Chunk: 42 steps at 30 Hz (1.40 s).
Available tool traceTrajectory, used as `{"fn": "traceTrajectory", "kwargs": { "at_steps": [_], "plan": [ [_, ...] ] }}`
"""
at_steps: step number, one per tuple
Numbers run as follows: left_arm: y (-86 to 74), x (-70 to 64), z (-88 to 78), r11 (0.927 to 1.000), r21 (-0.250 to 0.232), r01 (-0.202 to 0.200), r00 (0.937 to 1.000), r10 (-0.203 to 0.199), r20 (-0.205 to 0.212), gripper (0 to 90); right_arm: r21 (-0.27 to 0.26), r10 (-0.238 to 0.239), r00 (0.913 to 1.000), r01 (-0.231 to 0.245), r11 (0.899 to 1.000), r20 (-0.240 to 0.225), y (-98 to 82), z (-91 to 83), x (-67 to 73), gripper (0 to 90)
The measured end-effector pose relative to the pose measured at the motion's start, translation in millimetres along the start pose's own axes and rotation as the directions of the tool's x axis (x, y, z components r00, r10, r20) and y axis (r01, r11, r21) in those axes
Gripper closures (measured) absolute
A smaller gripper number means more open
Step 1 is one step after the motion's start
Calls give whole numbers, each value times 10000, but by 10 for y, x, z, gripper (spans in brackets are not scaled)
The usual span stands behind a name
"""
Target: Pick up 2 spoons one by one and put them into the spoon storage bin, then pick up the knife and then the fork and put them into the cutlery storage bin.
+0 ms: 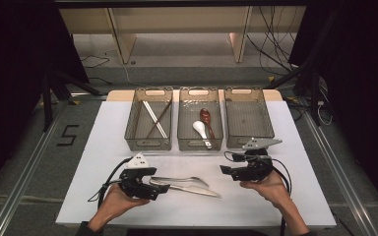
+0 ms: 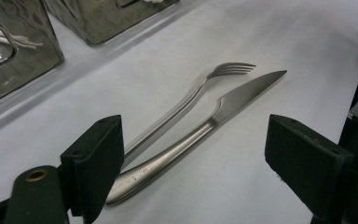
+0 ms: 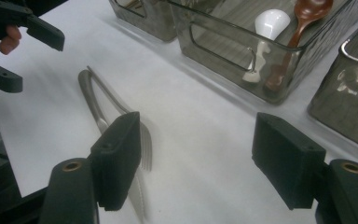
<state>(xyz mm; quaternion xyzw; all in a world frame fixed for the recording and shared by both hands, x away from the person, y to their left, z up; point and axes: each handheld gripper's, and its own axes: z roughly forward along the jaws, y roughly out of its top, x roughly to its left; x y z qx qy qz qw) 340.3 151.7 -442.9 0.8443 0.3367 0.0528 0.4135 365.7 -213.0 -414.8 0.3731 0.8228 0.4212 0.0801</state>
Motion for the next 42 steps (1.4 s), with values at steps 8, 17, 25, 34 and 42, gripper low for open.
{"fn": "traceTrajectory", "kwargs": {
  "at_steps": [8, 17, 25, 34, 42],
  "plan": [
    [68, -22, 46, 9976, 565, -412, 9992, 411, 20, 194, -177, 204, 9997, -206, 9996, -117, -191, -78, 6, 306],
    [141, -58, 137, 9864, 1307, -998, 9950, 998, 65, 199, -491, 553, 9985, -555, 9973, -52, -373, -164, -28, 300],
    [157, -39, 197, 9735, 1922, -1240, 9923, 1231, 165, 204, -669, 666, 9978, -661, 9956, 55, -483, -210, -31, 290],
    [184, -33, 211, 9597, 2444, -1386, 9902, 1383, 186, 214, -559, 722, 9973, -715, 9959, 112, -548, -226, -4, 288],
    [223, -25, 292, 9277, 3239, -1857, 9821, 1853, 323, 243, -533, 753, 9971, -748, 9958, 69, -578, -218, 3, 286]
  ]
}}
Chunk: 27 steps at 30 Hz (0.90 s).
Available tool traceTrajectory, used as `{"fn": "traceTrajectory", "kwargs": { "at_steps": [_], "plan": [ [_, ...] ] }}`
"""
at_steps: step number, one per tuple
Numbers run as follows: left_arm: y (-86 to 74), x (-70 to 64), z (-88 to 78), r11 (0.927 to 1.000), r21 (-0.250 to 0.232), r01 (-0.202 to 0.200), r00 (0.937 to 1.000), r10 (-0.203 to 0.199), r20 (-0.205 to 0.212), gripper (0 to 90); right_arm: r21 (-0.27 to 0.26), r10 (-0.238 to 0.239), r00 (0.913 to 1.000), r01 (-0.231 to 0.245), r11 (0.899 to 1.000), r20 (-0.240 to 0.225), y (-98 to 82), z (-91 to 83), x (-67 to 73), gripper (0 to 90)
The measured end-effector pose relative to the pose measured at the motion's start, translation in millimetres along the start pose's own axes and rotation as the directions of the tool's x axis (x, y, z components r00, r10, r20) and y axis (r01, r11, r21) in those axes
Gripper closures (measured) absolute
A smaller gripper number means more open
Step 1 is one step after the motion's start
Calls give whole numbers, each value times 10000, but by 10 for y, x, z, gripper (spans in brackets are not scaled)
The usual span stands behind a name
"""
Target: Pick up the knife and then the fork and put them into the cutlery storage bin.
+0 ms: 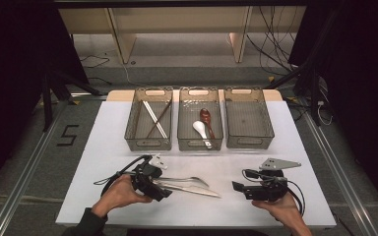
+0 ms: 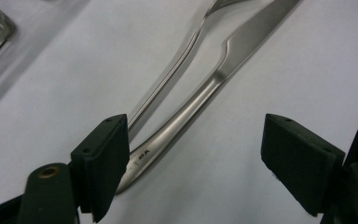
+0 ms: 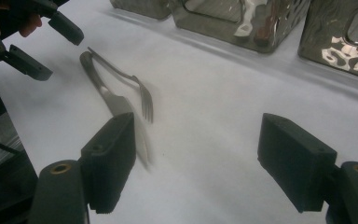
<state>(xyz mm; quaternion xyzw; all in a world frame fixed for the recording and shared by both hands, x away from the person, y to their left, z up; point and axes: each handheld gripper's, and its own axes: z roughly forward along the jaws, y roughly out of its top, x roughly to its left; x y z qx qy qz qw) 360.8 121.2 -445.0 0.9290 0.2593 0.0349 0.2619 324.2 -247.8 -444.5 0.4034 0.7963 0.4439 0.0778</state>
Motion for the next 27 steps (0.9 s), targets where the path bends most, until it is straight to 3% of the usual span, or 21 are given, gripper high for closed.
{"fn": "traceTrajectory", "kwargs": {
  "at_steps": [9, 16, 27],
  "plan": [
    [78, -15, 96, 9913, 1048, -803, 9967, 786, 196, 334, 137, -81, 9999, 82, 9999, -114, -23, -2, 3, 280],
    [116, 3, 167, 9885, 1130, -1000, 9948, 969, 329, 406, 202, -206, 9997, 209, 9996, -165, -23, 5, 41, 280],
    [221, 43, 303, 9786, 1556, -1345, 9904, 1277, 529, 497, 325, -249, 9994, 257, 9991, -250, -28, 34, 53, 281]
  ]
}}
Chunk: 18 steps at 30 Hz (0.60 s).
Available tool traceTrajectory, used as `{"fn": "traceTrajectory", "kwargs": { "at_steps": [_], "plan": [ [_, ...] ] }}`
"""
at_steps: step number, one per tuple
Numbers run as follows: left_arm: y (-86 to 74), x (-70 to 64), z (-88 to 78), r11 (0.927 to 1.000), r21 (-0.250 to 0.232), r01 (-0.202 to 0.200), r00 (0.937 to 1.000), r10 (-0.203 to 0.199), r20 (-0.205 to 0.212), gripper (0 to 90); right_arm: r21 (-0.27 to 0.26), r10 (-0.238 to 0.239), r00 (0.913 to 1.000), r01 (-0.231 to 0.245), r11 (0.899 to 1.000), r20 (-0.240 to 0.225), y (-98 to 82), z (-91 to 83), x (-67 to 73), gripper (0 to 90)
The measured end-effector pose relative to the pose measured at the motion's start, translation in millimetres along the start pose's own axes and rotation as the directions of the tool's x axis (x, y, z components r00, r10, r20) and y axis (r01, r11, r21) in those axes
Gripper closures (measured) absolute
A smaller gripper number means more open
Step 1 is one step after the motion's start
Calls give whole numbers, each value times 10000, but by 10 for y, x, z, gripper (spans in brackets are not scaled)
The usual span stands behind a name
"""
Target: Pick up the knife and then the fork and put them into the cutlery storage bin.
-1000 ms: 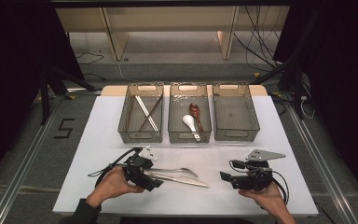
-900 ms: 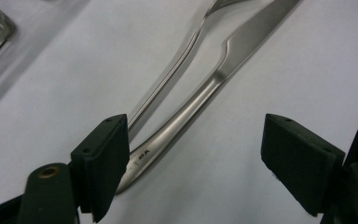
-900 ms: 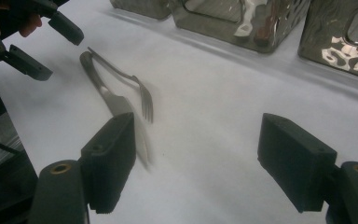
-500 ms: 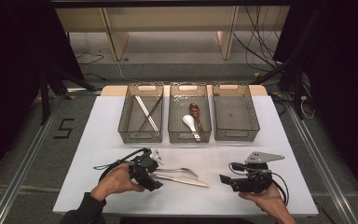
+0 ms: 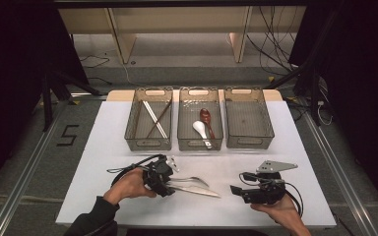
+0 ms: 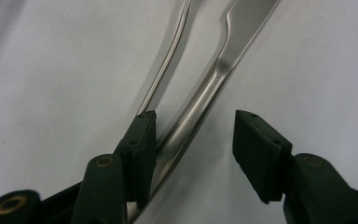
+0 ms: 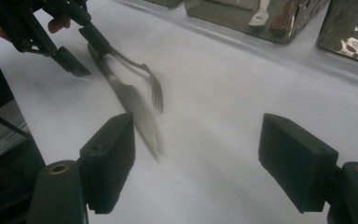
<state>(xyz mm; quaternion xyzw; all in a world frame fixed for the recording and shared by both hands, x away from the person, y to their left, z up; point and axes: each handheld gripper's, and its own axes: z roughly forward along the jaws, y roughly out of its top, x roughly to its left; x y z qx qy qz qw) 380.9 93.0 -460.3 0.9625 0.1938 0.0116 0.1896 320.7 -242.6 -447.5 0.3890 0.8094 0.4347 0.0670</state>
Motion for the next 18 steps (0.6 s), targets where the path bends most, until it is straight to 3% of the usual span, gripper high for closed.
{"fn": "traceTrajectory", "kwargs": {
  "at_steps": [11, 18],
  "plan": [
    [83, -36, 52, 9953, 858, -452, 9983, 481, -325, 573, 64, 26, 10000, -26, 10000, -14, -7, 3, -5, 283],
    [84, -81, 35, 9880, 1330, -792, 9964, 826, -208, 653, 50, 33, 10000, -32, 10000, -12, -8, -4, -7, 283]
  ]
}}
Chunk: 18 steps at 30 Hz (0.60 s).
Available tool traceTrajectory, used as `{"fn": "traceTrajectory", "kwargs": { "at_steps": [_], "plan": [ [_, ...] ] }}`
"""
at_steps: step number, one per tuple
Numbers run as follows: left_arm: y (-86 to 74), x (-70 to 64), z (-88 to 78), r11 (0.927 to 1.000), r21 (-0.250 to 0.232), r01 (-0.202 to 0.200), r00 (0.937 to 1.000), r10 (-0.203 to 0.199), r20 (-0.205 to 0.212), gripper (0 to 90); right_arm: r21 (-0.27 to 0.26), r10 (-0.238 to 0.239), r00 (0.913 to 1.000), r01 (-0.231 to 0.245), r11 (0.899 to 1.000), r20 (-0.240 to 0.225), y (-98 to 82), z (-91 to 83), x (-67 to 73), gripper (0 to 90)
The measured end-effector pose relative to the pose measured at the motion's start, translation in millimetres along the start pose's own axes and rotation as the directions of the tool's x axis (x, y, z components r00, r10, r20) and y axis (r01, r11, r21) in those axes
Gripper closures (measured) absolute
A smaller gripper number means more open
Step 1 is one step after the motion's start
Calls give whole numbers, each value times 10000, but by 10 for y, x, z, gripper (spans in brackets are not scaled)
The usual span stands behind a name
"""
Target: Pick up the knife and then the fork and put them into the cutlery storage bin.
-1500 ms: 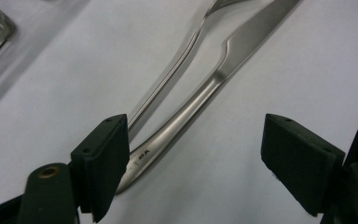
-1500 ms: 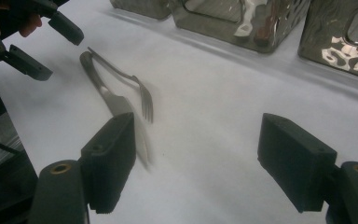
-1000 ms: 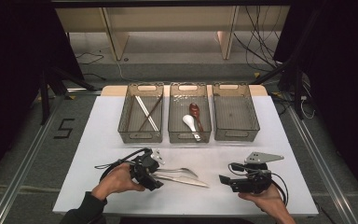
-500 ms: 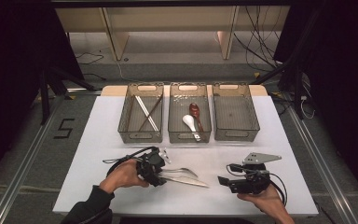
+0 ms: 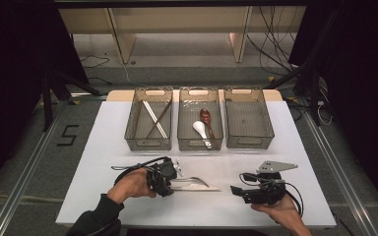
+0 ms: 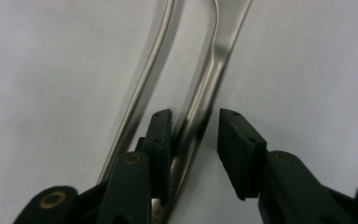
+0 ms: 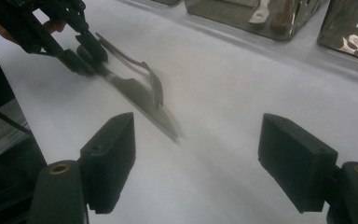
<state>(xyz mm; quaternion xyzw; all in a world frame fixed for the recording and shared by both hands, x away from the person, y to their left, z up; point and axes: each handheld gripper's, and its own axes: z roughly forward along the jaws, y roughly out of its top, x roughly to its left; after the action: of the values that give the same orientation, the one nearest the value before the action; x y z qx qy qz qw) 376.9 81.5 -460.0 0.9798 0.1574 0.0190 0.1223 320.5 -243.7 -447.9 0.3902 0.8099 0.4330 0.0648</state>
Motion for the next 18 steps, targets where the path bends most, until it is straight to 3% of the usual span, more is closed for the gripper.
{"fn": "traceTrajectory", "kwargs": {
  "at_steps": [7, 18],
  "plan": [
    [-1, -4, -2, 9999, 53, -107, 9998, 106, 183, 709, 38, 6, 10000, -6, 10000, 11, 3, 6, 2, 285],
    [35, -22, 7, 9988, 302, -373, 9993, 370, 75, 703, 75, 22, 10000, -22, 10000, 12, 8, 14, 4, 286]
  ]
}}
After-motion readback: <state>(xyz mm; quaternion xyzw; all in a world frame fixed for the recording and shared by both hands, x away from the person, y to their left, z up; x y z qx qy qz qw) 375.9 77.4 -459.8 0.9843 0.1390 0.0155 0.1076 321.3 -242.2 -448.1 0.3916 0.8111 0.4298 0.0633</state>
